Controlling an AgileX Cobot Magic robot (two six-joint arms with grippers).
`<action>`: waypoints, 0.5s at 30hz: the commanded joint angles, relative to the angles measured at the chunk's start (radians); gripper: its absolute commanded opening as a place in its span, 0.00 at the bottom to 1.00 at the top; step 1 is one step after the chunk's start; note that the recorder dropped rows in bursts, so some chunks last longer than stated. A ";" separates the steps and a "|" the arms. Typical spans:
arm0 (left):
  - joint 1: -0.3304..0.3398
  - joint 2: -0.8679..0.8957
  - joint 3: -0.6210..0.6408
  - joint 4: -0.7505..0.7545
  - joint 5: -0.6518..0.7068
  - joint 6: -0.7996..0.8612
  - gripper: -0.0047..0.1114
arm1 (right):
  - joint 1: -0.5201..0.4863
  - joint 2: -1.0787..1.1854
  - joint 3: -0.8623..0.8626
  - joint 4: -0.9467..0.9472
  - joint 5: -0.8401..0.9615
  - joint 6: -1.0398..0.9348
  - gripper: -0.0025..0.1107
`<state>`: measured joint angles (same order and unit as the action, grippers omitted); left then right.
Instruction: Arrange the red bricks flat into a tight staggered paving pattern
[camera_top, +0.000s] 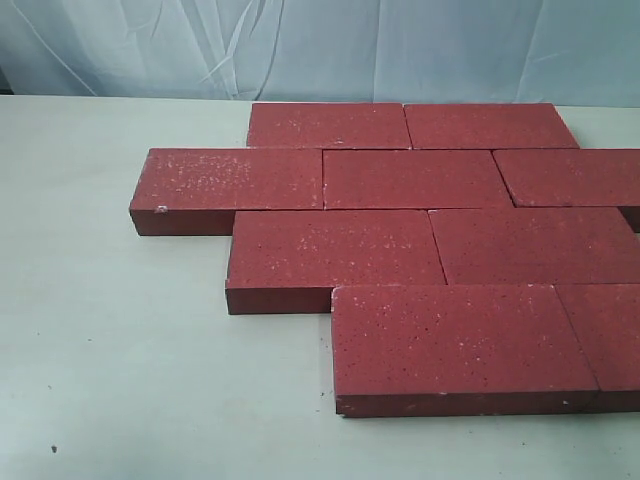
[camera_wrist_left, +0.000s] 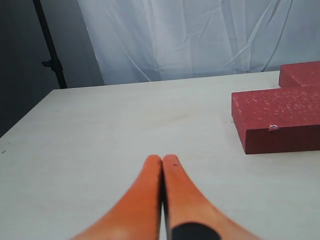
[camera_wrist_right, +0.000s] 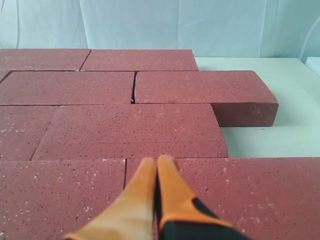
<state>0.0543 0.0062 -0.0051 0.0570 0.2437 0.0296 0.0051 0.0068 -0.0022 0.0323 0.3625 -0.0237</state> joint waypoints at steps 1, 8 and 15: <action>0.003 -0.006 0.005 -0.007 0.000 -0.003 0.04 | -0.005 -0.007 0.002 0.000 -0.005 0.000 0.02; 0.003 -0.006 0.005 -0.007 0.010 -0.003 0.04 | -0.005 -0.007 0.002 0.000 -0.005 0.000 0.02; 0.003 -0.006 0.005 -0.007 0.006 -0.003 0.04 | -0.005 -0.007 0.002 0.000 -0.005 0.000 0.02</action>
<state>0.0543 0.0062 -0.0051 0.0570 0.2540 0.0296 0.0051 0.0068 -0.0022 0.0323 0.3625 -0.0237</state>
